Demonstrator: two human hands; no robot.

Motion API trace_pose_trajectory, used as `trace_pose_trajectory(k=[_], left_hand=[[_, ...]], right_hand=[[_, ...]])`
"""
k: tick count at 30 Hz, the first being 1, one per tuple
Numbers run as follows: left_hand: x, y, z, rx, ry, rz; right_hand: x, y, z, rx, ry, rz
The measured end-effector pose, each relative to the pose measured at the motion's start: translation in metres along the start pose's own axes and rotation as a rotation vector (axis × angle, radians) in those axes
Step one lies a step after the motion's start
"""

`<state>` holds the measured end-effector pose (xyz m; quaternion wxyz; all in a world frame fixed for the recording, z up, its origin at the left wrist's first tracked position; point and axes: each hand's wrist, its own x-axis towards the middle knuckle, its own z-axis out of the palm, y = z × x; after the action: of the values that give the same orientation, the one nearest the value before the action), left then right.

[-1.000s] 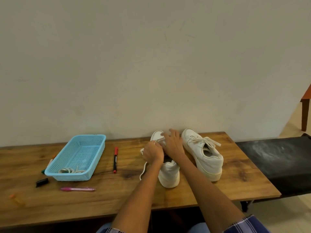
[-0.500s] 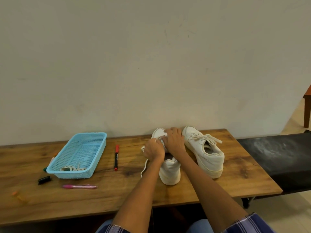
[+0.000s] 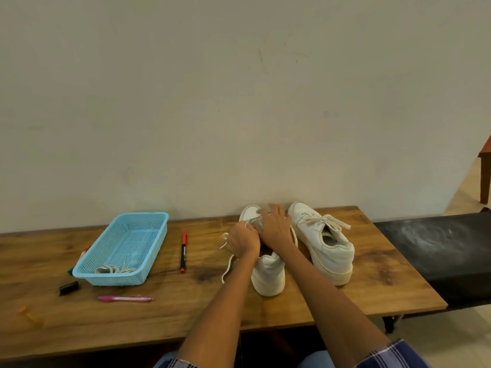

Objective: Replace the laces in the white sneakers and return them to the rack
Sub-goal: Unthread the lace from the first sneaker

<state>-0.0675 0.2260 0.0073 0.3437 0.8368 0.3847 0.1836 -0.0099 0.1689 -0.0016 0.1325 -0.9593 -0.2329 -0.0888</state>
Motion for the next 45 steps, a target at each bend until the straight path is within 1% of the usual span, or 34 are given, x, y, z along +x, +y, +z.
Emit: trace_pose_trajectory(k=[2,3,4,5,8,9,10,11,12,14,15,16,17,18,19,21,23,24,25,26,27,28,29,31,33,34,35,36,37,38,39,41,43,45], left_hand=[[0.001,0.000,0.000,-0.001,-0.003,-0.003],[0.001,0.001,-0.001,0.000,-0.004,-0.006],[0.000,0.001,-0.001,0.002,-0.002,-0.007],[0.000,0.001,-0.001,0.004,0.001,-0.005],[0.001,0.000,-0.001,0.010,-0.001,-0.001],[0.000,0.000,-0.001,0.004,-0.005,-0.007],[0.001,0.000,0.000,-0.001,-0.007,-0.012],[0.001,0.000,0.001,-0.002,-0.006,-0.015],[0.001,-0.001,0.001,-0.005,-0.003,-0.016],[0.001,0.000,0.001,-0.016,0.001,-0.018],[0.001,0.000,0.001,-0.018,0.001,-0.019],[0.001,0.000,0.000,-0.016,0.003,-0.019],[0.001,0.001,-0.001,-0.008,0.004,-0.017],[0.001,0.001,-0.001,0.001,0.003,-0.016],[0.002,0.000,0.000,0.005,0.003,-0.017],[0.003,-0.001,0.003,0.004,0.007,-0.019],[0.003,-0.001,0.004,0.010,0.007,-0.026],[0.004,-0.002,0.004,0.011,0.008,-0.029],[0.004,-0.002,0.005,0.013,0.008,-0.032],[0.004,-0.001,0.005,0.015,0.002,-0.031],[0.004,-0.001,0.005,0.021,-0.004,-0.025],[0.003,-0.001,0.005,0.030,-0.009,-0.018],[0.004,-0.001,0.006,0.036,-0.011,-0.012],[0.005,-0.002,0.006,0.037,-0.009,-0.009],[0.006,-0.002,0.007,0.037,-0.009,-0.009],[0.006,-0.002,0.007,0.039,-0.008,-0.009],[0.006,-0.001,0.007,0.041,-0.007,-0.009],[0.005,-0.001,0.007,0.042,-0.006,-0.009],[0.005,-0.001,0.007,0.042,-0.003,-0.012],[0.005,-0.001,0.006,0.040,0.002,-0.017],[0.004,-0.001,0.006,0.040,0.004,-0.022],[0.003,0.000,0.004,0.057,0.007,-0.021],[0.002,0.001,0.004,0.064,0.006,-0.018],[0.002,0.001,0.003,0.066,0.006,-0.022]], right_hand=[[0.003,-0.005,-0.004,-0.096,-0.149,-0.090],[0.002,-0.006,-0.005,-0.098,-0.148,-0.109],[0.002,-0.006,-0.005,-0.061,-0.097,-0.103],[0.001,-0.003,-0.006,0.020,0.016,-0.063],[-0.005,0.002,-0.003,0.199,0.448,0.124],[-0.007,0.003,-0.003,0.209,0.530,0.154],[-0.006,0.004,-0.003,0.191,0.564,0.159],[-0.005,0.003,-0.002,0.175,0.503,0.145],[-0.002,0.002,0.000,0.171,0.398,0.117],[0.002,0.000,0.001,0.132,0.083,0.032],[0.004,0.000,0.001,0.074,-0.038,-0.025],[0.005,-0.002,0.000,0.019,-0.119,-0.066],[0.005,-0.004,-0.001,-0.007,-0.149,-0.084],[0.005,-0.004,-0.001,-0.011,-0.132,-0.094],[0.004,-0.004,-0.002,0.009,-0.071,-0.099],[0.000,-0.001,-0.004,0.140,0.193,-0.026],[-0.008,0.003,-0.009,0.373,0.473,0.217],[-0.011,0.006,-0.009,0.463,0.556,0.344],[-0.013,0.008,-0.010,0.506,0.559,0.447],[-0.014,0.010,-0.011,0.486,0.458,0.508],[-0.016,0.010,-0.012,0.435,0.307,0.526],[-0.016,0.008,-0.013,0.370,0.172,0.508],[-0.017,0.007,-0.014,0.313,0.086,0.482],[-0.017,0.003,-0.017,0.286,0.060,0.496],[-0.014,0.004,-0.015,0.283,0.116,0.503],[-0.013,0.003,-0.013,0.289,0.163,0.451],[-0.011,0.004,-0.010,0.306,0.204,0.356],[-0.008,0.004,-0.008,0.316,0.202,0.233],[-0.007,0.004,-0.007,0.334,0.155,0.112],[-0.005,0.003,-0.008,0.347,0.064,0.032],[-0.005,0.002,-0.008,0.358,-0.041,0.019],[-0.005,0.001,-0.008,0.367,-0.141,0.133],[-0.008,0.000,-0.009,0.290,-0.138,0.263],[-0.010,-0.002,-0.011,0.187,-0.146,0.308]])
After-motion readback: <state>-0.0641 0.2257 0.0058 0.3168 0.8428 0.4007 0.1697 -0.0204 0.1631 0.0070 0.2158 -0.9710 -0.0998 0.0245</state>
